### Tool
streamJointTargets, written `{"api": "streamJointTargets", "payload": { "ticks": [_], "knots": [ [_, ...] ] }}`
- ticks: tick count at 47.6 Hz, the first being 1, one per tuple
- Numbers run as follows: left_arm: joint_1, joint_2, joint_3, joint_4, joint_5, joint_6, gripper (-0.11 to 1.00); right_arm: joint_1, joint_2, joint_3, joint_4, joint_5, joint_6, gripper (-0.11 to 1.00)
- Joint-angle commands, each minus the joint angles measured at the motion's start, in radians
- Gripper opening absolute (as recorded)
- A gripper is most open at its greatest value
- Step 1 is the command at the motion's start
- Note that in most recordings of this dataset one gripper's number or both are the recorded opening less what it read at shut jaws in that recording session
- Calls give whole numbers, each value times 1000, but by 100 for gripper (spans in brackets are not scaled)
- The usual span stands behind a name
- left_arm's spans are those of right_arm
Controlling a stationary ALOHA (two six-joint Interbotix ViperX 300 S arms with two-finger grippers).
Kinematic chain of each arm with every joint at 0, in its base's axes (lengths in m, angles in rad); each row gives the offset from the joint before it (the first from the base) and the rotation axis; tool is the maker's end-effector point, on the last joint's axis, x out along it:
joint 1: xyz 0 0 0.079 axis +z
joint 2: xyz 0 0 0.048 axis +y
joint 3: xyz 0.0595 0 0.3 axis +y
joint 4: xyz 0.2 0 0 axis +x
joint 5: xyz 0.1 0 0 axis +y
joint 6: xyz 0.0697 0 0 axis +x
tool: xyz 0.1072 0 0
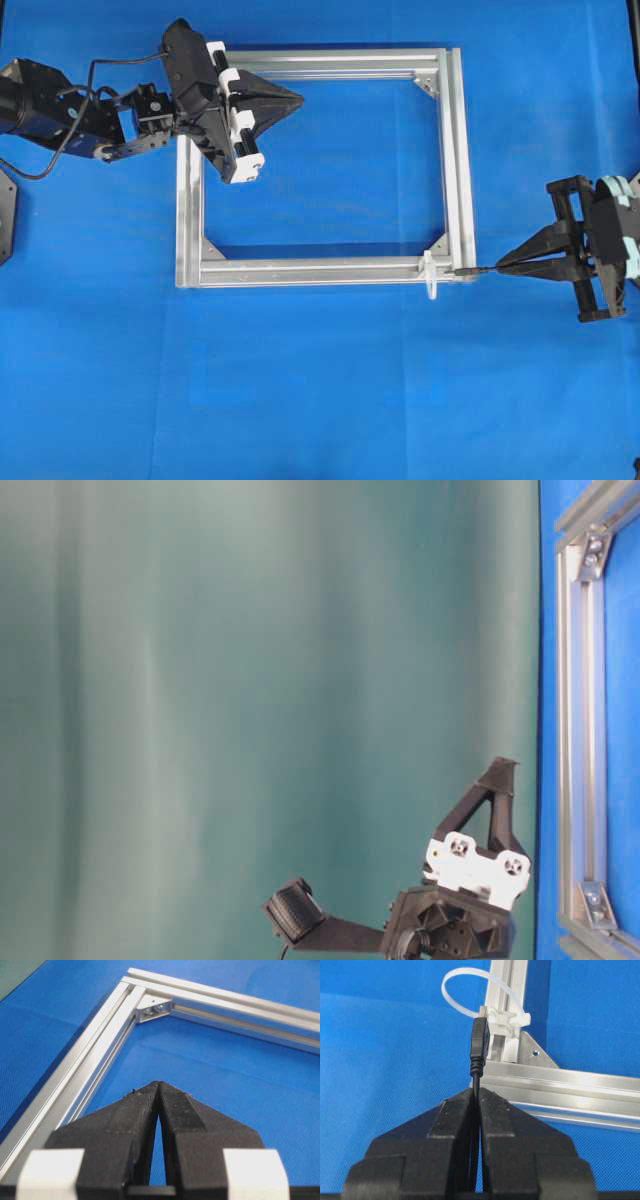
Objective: Insert the wire through the string loop located on the right side.
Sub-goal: 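Align the USB plug with the zip-tie loop using the right gripper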
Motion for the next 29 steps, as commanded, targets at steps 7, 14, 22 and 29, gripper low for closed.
{"api": "streamJointTargets", "payload": {
  "ticks": [7,14,22,29],
  "knots": [
    [-3,-34,-8,3,-9,0,0,-3,0,-8,3,-11,0,-3],
    [-3,-34,-8,3,-11,0,0,-2,2,-9,2,-11,0,-3],
    [-3,-34,-8,3,-9,0,0,-2,8,-12,3,-17,2,-3],
    [-3,-34,-9,3,-9,0,0,-2,40,-21,3,-60,6,-3]
  ]
}}
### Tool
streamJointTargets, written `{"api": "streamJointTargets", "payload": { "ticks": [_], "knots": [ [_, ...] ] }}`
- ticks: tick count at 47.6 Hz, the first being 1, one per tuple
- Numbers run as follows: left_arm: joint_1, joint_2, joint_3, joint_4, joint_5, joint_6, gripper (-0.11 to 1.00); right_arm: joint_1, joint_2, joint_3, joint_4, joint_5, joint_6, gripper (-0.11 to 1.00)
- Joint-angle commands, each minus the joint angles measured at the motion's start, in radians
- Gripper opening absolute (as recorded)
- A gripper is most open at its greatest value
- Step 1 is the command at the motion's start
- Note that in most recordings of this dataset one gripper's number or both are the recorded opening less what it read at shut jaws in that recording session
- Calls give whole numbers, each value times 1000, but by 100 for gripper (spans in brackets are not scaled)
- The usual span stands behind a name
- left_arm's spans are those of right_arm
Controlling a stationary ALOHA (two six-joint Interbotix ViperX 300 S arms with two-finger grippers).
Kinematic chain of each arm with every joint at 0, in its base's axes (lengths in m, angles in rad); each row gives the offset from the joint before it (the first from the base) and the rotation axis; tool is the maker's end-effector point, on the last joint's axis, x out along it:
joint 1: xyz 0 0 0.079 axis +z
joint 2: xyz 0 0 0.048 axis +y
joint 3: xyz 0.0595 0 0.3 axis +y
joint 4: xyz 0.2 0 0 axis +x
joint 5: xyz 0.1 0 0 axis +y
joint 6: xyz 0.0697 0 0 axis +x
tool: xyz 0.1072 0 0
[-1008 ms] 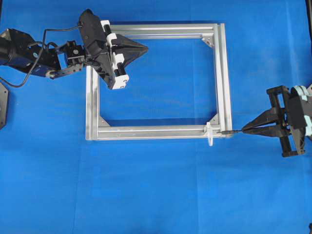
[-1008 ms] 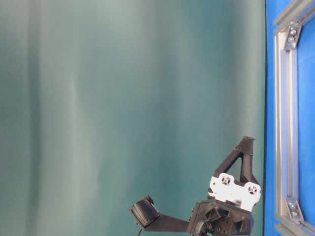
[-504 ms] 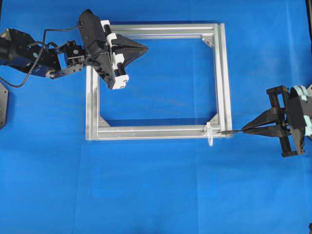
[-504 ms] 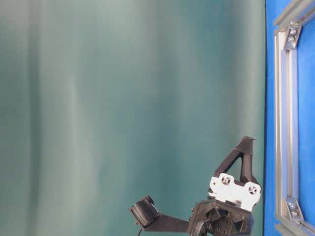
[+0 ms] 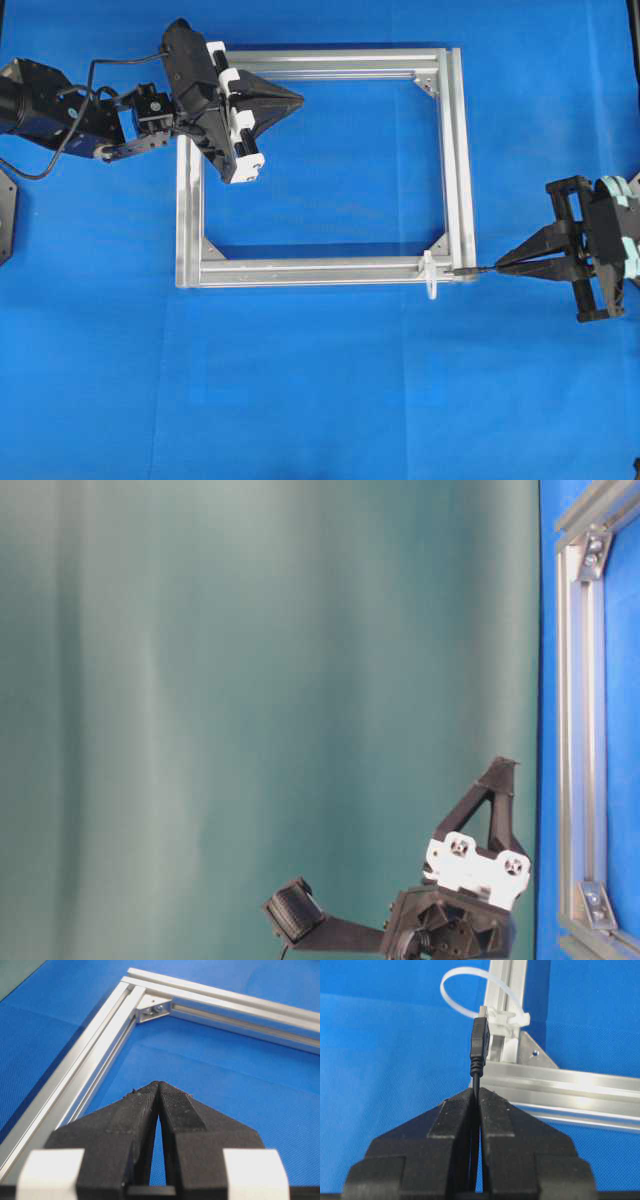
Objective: Insert the wire through the string loop located on the right side.
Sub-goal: 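Align the USB plug with the zip-tie loop using the right gripper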
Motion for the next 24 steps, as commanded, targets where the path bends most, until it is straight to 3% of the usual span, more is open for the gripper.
{"api": "streamJointTargets", "payload": {
  "ticks": [1,24],
  "knots": [
    [-3,-34,-8,3,-9,0,0,-2,23,-23,2,-37,2,-3],
    [-3,-34,-8,3,-11,0,0,-2,270,-130,17,-224,3,-3]
  ]
}}
